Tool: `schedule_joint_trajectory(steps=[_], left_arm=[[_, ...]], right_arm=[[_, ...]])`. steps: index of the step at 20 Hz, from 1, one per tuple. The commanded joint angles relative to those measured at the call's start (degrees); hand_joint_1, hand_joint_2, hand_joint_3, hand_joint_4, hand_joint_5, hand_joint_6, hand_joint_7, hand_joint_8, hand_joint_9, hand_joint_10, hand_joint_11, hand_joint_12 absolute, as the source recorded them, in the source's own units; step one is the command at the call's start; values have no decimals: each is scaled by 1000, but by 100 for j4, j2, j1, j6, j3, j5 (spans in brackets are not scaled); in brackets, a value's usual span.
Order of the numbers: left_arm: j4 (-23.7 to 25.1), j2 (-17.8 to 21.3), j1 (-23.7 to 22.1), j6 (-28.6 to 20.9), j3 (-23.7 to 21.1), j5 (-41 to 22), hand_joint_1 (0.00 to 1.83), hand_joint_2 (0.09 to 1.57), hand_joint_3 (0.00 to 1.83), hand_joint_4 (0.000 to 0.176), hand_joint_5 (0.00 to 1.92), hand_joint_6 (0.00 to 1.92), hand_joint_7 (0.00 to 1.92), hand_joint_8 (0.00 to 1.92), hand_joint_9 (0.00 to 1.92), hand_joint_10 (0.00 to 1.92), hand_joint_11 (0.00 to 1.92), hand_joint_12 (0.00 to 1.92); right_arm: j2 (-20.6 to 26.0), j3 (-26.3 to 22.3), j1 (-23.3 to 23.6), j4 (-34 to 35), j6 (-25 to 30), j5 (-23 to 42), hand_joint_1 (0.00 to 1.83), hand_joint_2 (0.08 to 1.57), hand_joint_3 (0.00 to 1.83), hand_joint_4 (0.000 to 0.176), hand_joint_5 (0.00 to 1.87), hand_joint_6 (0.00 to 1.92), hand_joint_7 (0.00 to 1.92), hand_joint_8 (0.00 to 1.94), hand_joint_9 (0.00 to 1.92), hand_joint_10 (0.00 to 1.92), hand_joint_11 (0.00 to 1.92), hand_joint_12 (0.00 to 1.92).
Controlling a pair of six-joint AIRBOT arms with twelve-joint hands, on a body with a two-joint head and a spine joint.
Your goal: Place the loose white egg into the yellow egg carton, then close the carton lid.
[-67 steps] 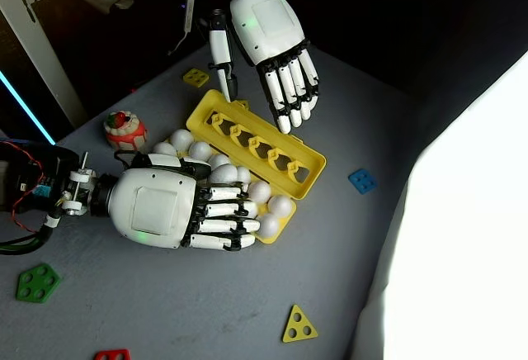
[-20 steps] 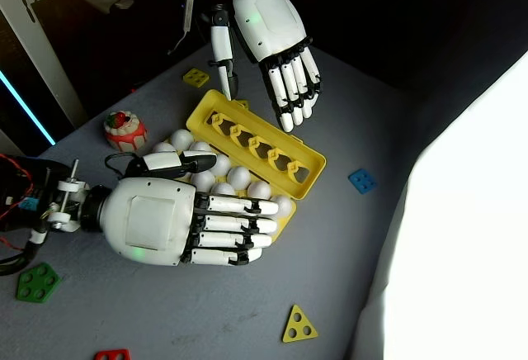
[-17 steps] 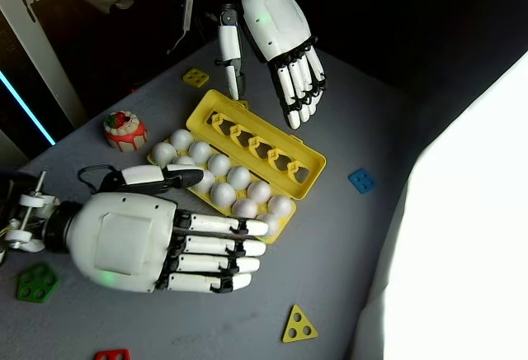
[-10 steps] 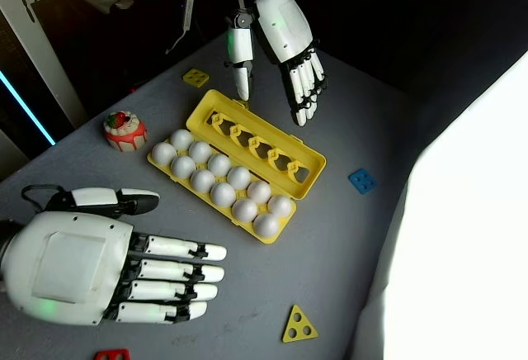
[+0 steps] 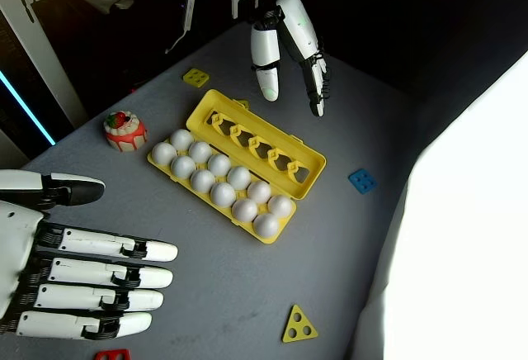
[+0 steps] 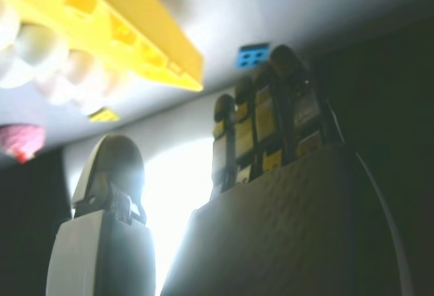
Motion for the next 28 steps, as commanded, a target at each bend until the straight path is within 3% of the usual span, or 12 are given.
schedule_joint_trajectory(steps=[1,5,7,8,9,10,11,13,24,25,27,28], left_arm=[[187,-17,12,-166,-1,78,411,1286,4,24,197,1,194,1,177,2,0,641],[-166,-17,281,-626,-48,80,427,1280,0,25,212,5,199,1,187,5,0,670],[-259,-17,375,-811,-83,86,467,1278,0,19,225,9,199,1,193,6,0,678],[-304,-25,429,-936,-102,101,502,1258,0,23,288,15,287,10,308,28,0,923],[-351,-43,494,-1081,-112,150,494,1256,0,27,303,12,324,12,373,42,0,1072],[-396,-75,572,-1247,-120,202,490,1256,0,28,307,10,334,10,389,40,0,1114],[-479,-148,693,-1515,-120,286,456,1268,3,29,305,5,348,8,410,39,0,1164],[-511,-196,739,-1684,-119,293,472,1271,3,26,314,7,374,13,446,50,0,1226],[-619,-316,982,-2549,-94,301,432,1269,0,20,369,13,448,9,529,65,0,1427],[-629,-317,994,-2583,-88,301,506,1243,0,0,424,19,575,27,599,95,31,1451],[-638,-326,1046,-2699,-80,300,530,1232,0,0,467,22,643,30,635,121,51,1443],[-638,-335,1073,-2779,-81,300,493,1249,0,0,493,11,655,18,566,295,15,1484]], right_arm=[[58,-28,92,-105,17,622,752,949,0,0,276,5,208,2,200,18,0,396],[101,-37,98,-105,-106,549,764,943,0,6,275,4,222,7,204,19,0,391],[102,-49,100,-105,-134,540,755,951,0,11,290,8,245,5,220,25,0,568],[101,-54,106,-105,-137,540,599,1036,23,0,391,51,407,48,355,96,0,1193],[101,-61,115,-105,-140,540,513,1069,27,0,413,61,459,55,420,146,0,1425],[100,-73,128,-105,-140,541,493,1089,3,0,415,72,484,23,384,273,0,1483],[98,-101,153,-105,-140,548,438,1110,0,0,422,109,521,11,233,715,0,1557],[97,-109,161,-105,-140,562,418,1125,3,0,471,142,568,23,270,837,0,1660],[91,-136,180,-106,-141,587,493,1161,5,0,526,174,608,18,247,902,0,1680],[91,-140,181,-106,-142,587,475,1172,8,0,547,177,624,22,275,908,0,1701],[91,-147,182,-107,-145,605,483,1175,6,0,556,174,634,22,277,922,0,1727],[91,-148,182,-107,-145,615,488,1179,5,0,563,177,645,23,265,948,0,1740]])
